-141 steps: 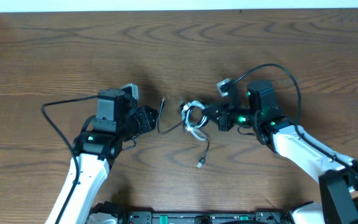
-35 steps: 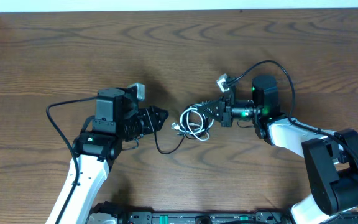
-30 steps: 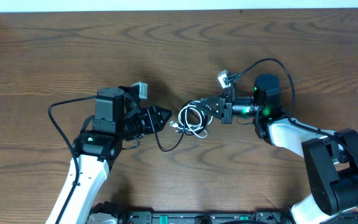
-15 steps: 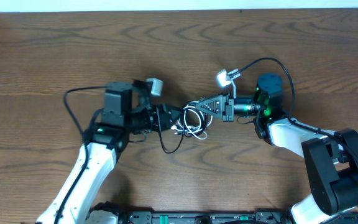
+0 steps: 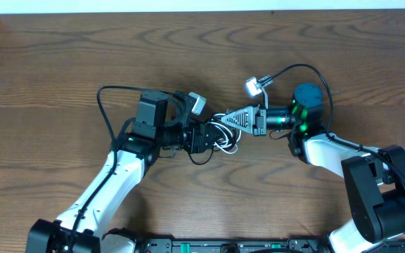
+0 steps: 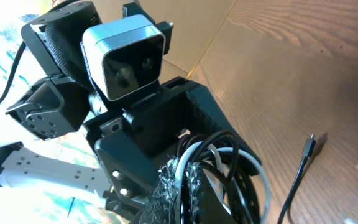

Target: Untangle cables

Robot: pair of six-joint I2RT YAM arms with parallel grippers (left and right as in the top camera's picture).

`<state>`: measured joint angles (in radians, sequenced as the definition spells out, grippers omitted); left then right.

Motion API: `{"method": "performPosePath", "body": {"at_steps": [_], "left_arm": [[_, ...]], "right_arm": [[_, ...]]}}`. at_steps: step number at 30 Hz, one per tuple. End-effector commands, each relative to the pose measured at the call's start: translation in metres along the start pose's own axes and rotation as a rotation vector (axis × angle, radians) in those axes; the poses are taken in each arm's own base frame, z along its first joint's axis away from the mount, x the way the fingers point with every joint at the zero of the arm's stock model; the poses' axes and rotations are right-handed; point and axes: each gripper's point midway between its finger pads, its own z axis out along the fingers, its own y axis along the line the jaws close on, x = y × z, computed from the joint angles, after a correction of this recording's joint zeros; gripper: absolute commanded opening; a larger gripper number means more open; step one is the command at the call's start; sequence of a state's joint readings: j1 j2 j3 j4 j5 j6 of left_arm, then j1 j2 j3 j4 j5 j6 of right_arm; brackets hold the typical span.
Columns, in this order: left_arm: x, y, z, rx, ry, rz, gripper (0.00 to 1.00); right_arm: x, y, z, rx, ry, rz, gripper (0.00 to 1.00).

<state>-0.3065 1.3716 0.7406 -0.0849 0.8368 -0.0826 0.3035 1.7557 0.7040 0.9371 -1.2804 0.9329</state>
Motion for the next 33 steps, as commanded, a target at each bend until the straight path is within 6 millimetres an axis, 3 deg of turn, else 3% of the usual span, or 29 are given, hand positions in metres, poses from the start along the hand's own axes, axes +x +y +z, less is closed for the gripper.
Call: {"method": "performPosePath", "body": {"at_steps": [1, 4, 7, 8, 9, 10, 13, 19, 23, 24, 27, 33], "left_arm": [[-0.001, -0.004, 0.003, 0.022, -0.002, 0.04, 0.45], [-0.001, -0.004, 0.003, 0.022, -0.002, 0.04, 0.22], [-0.001, -0.004, 0.003, 0.022, -0.001, 0.039, 0.08], [-0.001, -0.004, 0.003, 0.022, -0.001, 0.034, 0.08], [-0.001, -0.005, 0.003, 0.022, -0.001, 0.027, 0.08], [-0.001, -0.005, 0.003, 0.022, -0.001, 0.016, 0.08], [0.0, -0.005, 0.003, 0.023, 0.002, 0.001, 0.08], [-0.003, -0.002, -0.002, 0.018, -0.01, -0.128, 0.07], [-0.012, 0.007, -0.013, -0.006, -0.052, -0.229, 0.07], [-0.016, 0.015, -0.019, -0.032, -0.078, -0.298, 0.07], [-0.02, 0.029, -0.026, -0.065, -0.114, -0.471, 0.07], [-0.022, 0.033, -0.029, -0.059, -0.13, -0.66, 0.07]], "right_arm": [[0.009, 0.008, 0.007, -0.034, 0.048, 0.012, 0.01], [0.011, 0.009, 0.009, -0.039, 0.056, 0.012, 0.01], [0.011, 0.009, 0.009, -0.038, 0.055, 0.012, 0.01], [0.01, 0.009, 0.009, -0.037, 0.053, 0.011, 0.01], [0.01, 0.008, 0.009, -0.035, 0.05, 0.01, 0.08], [0.009, 0.008, 0.009, -0.033, 0.047, -0.001, 0.2], [0.006, 0.006, 0.007, -0.023, 0.031, -0.058, 0.45], [-0.01, -0.024, -0.006, 0.104, -0.076, -0.035, 0.65], [-0.009, -0.066, -0.019, 0.286, -0.137, 0.055, 0.65], [-0.004, -0.085, -0.025, 0.373, -0.149, 0.097, 0.64], [0.008, -0.113, -0.038, 0.524, -0.162, 0.167, 0.64], [0.01, -0.127, -0.047, 0.608, -0.187, 0.201, 0.62]]}}
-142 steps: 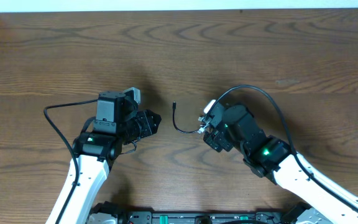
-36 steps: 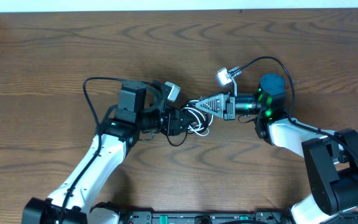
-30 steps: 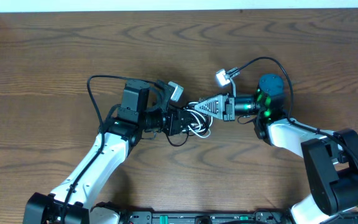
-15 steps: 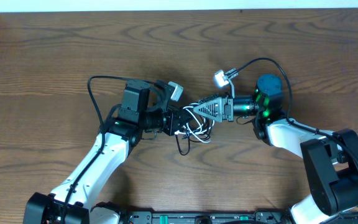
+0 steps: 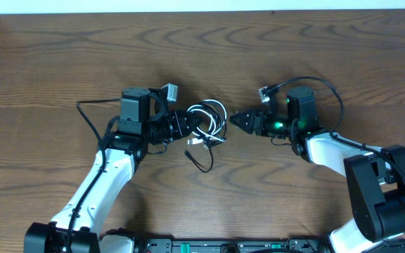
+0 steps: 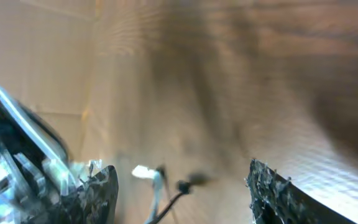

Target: Untangle cables

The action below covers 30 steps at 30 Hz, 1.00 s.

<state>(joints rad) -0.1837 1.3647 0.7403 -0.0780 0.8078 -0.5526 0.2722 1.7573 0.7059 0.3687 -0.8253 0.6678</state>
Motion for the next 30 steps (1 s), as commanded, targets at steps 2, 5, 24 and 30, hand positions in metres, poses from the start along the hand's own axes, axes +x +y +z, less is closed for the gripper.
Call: {"method": "performPosePath", "body": {"at_steps": [2, 5, 24, 30], "left_arm": [[-0.001, -0.009, -0.004, 0.03, 0.0, -0.17, 0.08], [0.005, -0.018, -0.005, 0.08, 0.04, -0.168, 0.07], [0.018, -0.031, 0.003, 0.11, 0.081, -0.022, 0.07], [0.009, -0.019, 0.004, 0.046, 0.028, -0.005, 0.07]], "right_arm": [[-0.011, -0.014, -0.002, 0.083, -0.062, -0.029, 0.6], [-0.01, -0.013, -0.001, 0.077, -0.056, -0.03, 0.56], [0.039, 0.118, -0.005, -0.51, 0.178, -0.386, 0.52], [0.042, 0.119, -0.006, -0.521, 0.192, -0.385, 0.44]]}}
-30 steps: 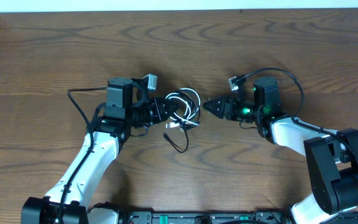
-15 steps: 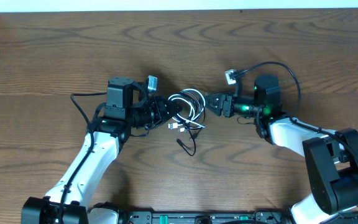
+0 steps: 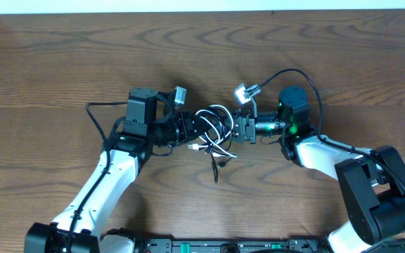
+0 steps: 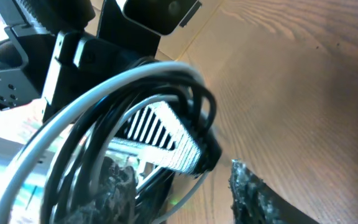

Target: Untangle cables

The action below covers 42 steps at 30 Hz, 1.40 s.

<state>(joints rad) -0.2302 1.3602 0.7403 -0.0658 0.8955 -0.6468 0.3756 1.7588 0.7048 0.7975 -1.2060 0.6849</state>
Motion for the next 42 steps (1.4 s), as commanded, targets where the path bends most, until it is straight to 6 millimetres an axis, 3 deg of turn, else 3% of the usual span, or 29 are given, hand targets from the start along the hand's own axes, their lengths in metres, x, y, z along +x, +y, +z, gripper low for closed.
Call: {"method": "performPosePath", "body": {"at_steps": [1, 6, 17, 25, 34, 39, 42], "left_arm": [[-0.012, 0.007, -0.003, -0.063, -0.07, 0.076, 0.08], [-0.026, 0.025, -0.007, -0.172, -0.151, 0.108, 0.08], [-0.026, 0.025, -0.007, -0.175, -0.149, 0.105, 0.08], [-0.001, 0.002, 0.004, -0.056, -0.032, 0.124, 0.08], [0.005, -0.002, 0.009, -0.053, -0.013, 0.161, 0.07], [0.005, -0.001, 0.009, -0.059, -0.016, 0.189, 0.08], [-0.002, 0.009, 0.007, -0.119, -0.051, 0.181, 0.07]], "right_arm": [[0.006, 0.01, 0.001, -0.051, 0.04, -0.005, 0.46], [0.014, 0.019, 0.0, -0.104, 0.083, -0.006, 0.46], [0.021, 0.032, -0.002, -0.172, 0.133, -0.025, 0.48], [0.017, 0.028, -0.001, -0.148, 0.111, -0.032, 0.47], [0.017, 0.027, -0.001, -0.146, 0.109, -0.031, 0.37], [0.016, 0.027, -0.001, -0.143, 0.104, -0.046, 0.48], [0.016, 0.026, -0.002, -0.142, 0.103, -0.045, 0.51]]}}
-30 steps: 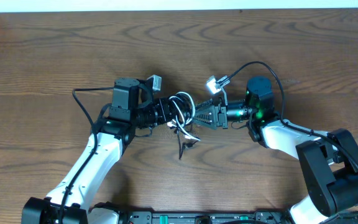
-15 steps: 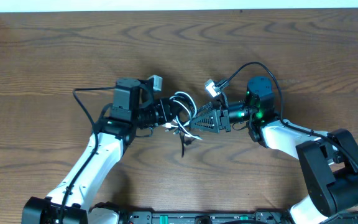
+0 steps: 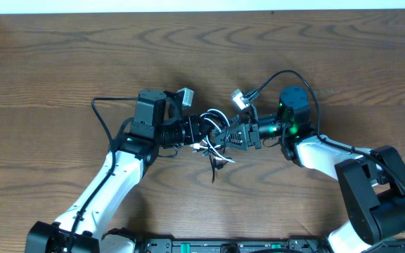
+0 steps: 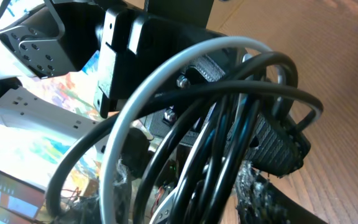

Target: Untangle cables

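Observation:
A tangle of black and white cables (image 3: pixel 214 132) hangs between the two grippers at the table's middle, and a black tail (image 3: pixel 215 169) trails toward me. My left gripper (image 3: pixel 197 131) is shut on the bundle's left side. Its ribbed finger (image 4: pixel 272 142) shows behind the loops in the right wrist view. My right gripper (image 3: pixel 235 137) meets the bundle from the right. In the right wrist view the cable loops (image 4: pixel 229 124) fill the frame, and several black strands pass between the spread fingers (image 4: pixel 263 196) of my right gripper (image 4: pixel 188 196), which is open.
The wooden table (image 3: pixel 62 63) lies all round. Each arm's own black lead arcs over the table: the left arm's (image 3: pixel 107 105) and the right arm's (image 3: pixel 287 74). A pale edge strip (image 3: pixel 188 5) runs along the far side.
My left gripper has moved a little right with the bundle. My right gripper, then just right of the loops, now has its open fingers round several strands.
At first both grippers met at the bundle, the right one shut on strands. Then they stood apart, the bundle with the left gripper and the right one open. After that the right gripper was back beside the loops, and now its fingers straddle them.

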Robot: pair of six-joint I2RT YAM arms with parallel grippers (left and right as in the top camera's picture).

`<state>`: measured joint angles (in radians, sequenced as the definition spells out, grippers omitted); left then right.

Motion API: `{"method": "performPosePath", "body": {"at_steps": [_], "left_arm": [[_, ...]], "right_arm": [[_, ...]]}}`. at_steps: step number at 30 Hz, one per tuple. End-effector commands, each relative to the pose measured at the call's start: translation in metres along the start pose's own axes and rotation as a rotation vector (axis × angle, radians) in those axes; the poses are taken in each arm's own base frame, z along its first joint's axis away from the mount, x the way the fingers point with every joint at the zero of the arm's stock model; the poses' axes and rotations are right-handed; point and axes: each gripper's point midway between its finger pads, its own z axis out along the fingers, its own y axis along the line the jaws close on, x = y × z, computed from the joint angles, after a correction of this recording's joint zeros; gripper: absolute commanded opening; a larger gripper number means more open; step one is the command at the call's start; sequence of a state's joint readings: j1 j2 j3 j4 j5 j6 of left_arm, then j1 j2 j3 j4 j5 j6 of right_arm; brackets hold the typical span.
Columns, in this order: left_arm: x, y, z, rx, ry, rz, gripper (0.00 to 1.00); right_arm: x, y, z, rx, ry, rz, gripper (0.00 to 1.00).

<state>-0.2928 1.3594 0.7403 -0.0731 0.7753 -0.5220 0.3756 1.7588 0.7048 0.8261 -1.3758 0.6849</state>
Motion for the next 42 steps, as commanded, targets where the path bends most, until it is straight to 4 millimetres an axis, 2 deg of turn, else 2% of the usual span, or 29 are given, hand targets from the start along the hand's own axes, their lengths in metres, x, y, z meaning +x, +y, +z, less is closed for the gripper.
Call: {"method": "performPosePath", "body": {"at_steps": [1, 3, 6, 9, 12, 16, 21, 27, 31, 38, 42], "left_arm": [[-0.006, 0.009, -0.003, -0.067, -0.042, 0.024, 0.08], [-0.008, 0.019, -0.004, -0.121, -0.061, 0.013, 0.07], [-0.009, 0.023, -0.005, -0.137, -0.065, 0.007, 0.08], [-0.009, 0.022, -0.005, -0.137, -0.065, 0.008, 0.08], [-0.009, 0.023, -0.005, -0.137, -0.065, 0.007, 0.07], [-0.009, 0.027, -0.006, -0.159, -0.071, 0.006, 0.07], [-0.008, 0.047, -0.01, -0.268, -0.088, -0.016, 0.08], [-0.004, 0.054, -0.012, -0.305, -0.075, -0.027, 0.08], [0.002, 0.043, -0.008, -0.24, -0.042, -0.031, 0.08], [0.016, 0.006, -0.003, -0.032, 0.054, -0.062, 0.08], [0.02, -0.001, -0.004, 0.012, 0.08, -0.063, 0.08]], "right_arm": [[-0.001, 0.001, 0.001, -0.002, 0.001, -0.016, 0.51], [-0.001, -0.005, 0.001, 0.025, -0.013, 0.011, 0.52], [-0.004, -0.027, -0.003, 0.126, -0.064, 0.099, 0.54], [0.002, -0.064, -0.014, 0.305, -0.119, 0.207, 0.53], [0.018, -0.105, -0.034, 0.529, -0.162, 0.353, 0.53], [0.033, -0.128, -0.053, 0.688, -0.163, 0.389, 0.55], [0.048, -0.147, -0.078, 0.835, -0.178, 0.47, 0.56], [0.069, -0.161, -0.107, 0.979, -0.178, 0.571, 0.58], [0.073, -0.161, -0.108, 0.993, -0.171, 0.583, 0.61], [0.067, -0.151, -0.092, 0.881, -0.157, 0.572, 0.56], [0.051, -0.129, -0.065, 0.689, -0.134, 0.494, 0.56]]}}
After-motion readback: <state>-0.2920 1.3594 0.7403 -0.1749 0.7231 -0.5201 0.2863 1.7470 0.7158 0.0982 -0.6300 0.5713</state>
